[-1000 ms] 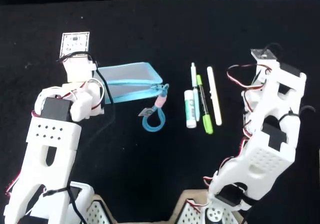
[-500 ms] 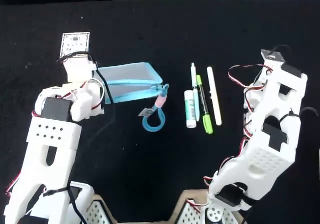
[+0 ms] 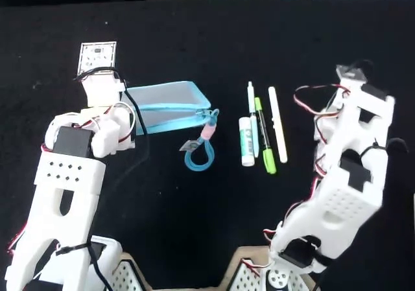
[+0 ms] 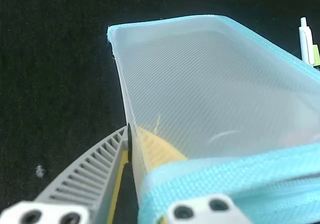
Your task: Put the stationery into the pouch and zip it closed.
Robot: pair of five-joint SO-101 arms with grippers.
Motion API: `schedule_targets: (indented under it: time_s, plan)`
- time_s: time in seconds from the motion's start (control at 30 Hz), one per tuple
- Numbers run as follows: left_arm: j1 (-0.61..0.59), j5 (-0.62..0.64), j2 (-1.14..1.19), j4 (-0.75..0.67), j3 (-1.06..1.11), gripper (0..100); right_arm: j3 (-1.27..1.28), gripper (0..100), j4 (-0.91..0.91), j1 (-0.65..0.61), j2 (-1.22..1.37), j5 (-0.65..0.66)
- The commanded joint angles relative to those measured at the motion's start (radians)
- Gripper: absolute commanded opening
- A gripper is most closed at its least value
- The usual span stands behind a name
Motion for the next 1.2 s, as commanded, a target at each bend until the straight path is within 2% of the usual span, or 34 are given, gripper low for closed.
schedule_targets:
  time_s: [0.0, 0.23, 0.4, 0.57, 0.87, 1.17]
  plan:
    - [0.004, 0.012, 0.003, 0.003, 0.028, 3, -0.038, 1.0, 0.060, -0.015, -0.197, -0.006]
    - [0.004, 0.012, 0.003, 0.003, 0.028, 3, -0.035, 1.1, 0.209, -0.072, -0.496, -0.012]
    - [0.004, 0.012, 0.003, 0.005, 0.028, 3, -0.033, 1.1, 0.307, -0.203, -0.665, -0.012]
    - [0.004, 0.012, 0.003, 0.005, 0.028, 3, 0.041, 1.1, 0.292, -0.353, -0.817, -0.048]
    - [0.004, 0.012, 0.003, 0.005, 0.028, 3, 0.251, 1.1, -0.035, -0.667, -1.053, -0.236]
    - [0.004, 0.012, 0.003, 0.005, 0.028, 3, 0.509, 1.1, -0.500, -0.984, -1.184, -0.247]
